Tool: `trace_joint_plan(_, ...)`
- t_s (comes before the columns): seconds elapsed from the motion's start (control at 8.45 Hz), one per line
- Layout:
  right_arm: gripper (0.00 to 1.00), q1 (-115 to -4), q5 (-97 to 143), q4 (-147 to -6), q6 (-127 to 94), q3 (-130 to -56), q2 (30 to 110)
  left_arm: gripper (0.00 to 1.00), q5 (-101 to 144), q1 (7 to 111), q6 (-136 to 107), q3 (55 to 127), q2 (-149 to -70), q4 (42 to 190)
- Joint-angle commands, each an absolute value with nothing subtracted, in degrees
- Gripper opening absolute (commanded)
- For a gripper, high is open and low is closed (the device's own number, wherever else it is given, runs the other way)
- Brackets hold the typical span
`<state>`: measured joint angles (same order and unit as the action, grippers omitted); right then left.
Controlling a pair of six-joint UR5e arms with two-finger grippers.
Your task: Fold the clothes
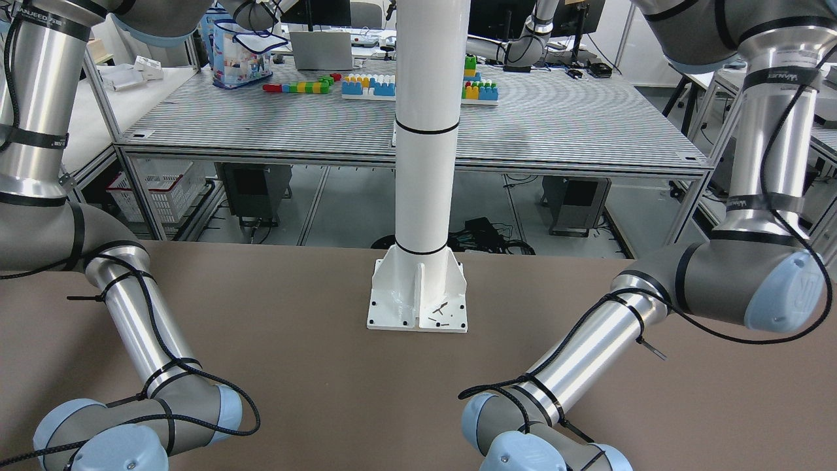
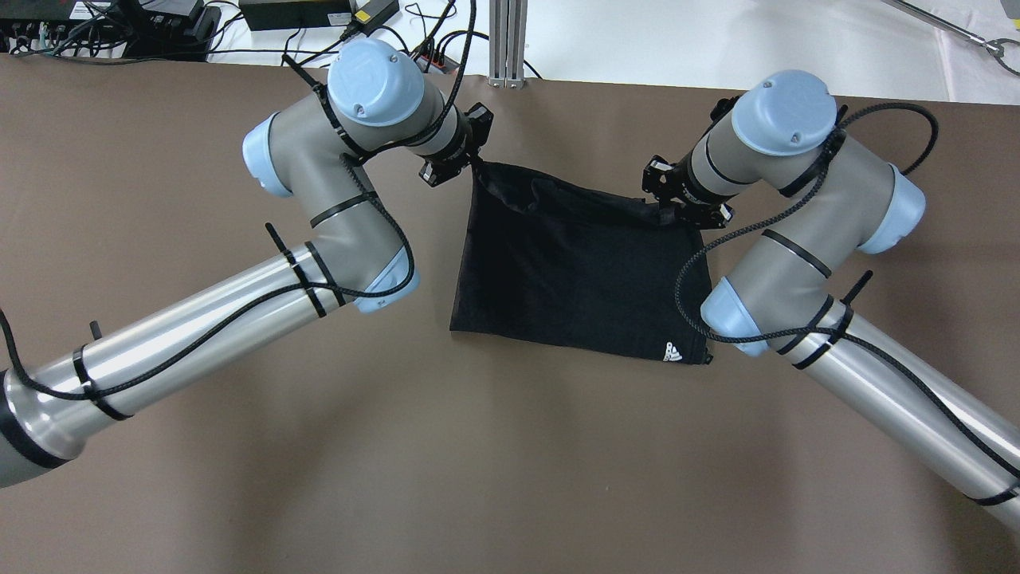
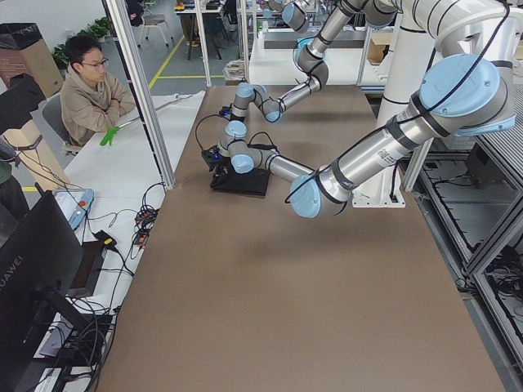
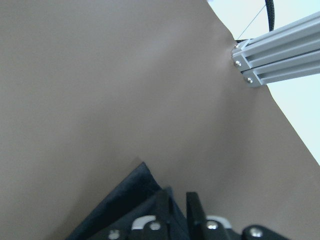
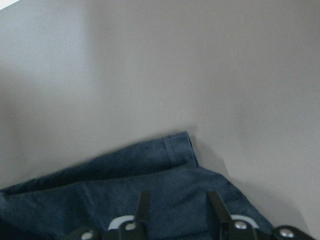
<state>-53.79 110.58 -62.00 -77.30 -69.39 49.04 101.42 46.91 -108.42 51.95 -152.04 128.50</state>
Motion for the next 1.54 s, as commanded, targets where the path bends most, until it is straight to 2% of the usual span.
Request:
trace_joint_plan(0.0,0.95,-55.2,110.5,-59.9,-74.7,-66.4,47.1,1.0,100.2,47.1,-107.0,50.9,-152.5,128.9)
trace_joint_plan(0.35,0.95,-56.8,110.5,-59.9,-67.4,-66.3,48.5,1.0,100.8,48.2,-96.7,52.2,-152.1,128.7)
trace_joint_plan(0.47,0.95,-58.3,110.5,-59.9,-58.0,-66.3,50.3,1.0,100.6,48.4,-87.7,56.1,-148.8,127.4)
trace_joint_plan(0.71,0.95,-63.2,110.5,-59.9,-38.1,-66.3,56.0,1.0,100.5,52.5,-72.2,65.2,-139.0,122.9)
trace_joint_plan(0.95,0.95,-69.4,109.5,-59.9,-26.3,-66.3,61.5,1.0,100.1,56.8,-48.2,75.3,-124.9,122.8)
trace_joint_plan(1.18,0.95,-76.3,107.1,-59.2,-12.0,-66.4,66.2,1.0,100.0,65.0,-28.8,80.3,-112.6,123.1)
trace_joint_plan(1.42,0.95,-81.9,105.9,-58.5,-2.4,-66.4,69.0,1.0,100.4,72.7,-12.2,80.8,-103.4,128.7)
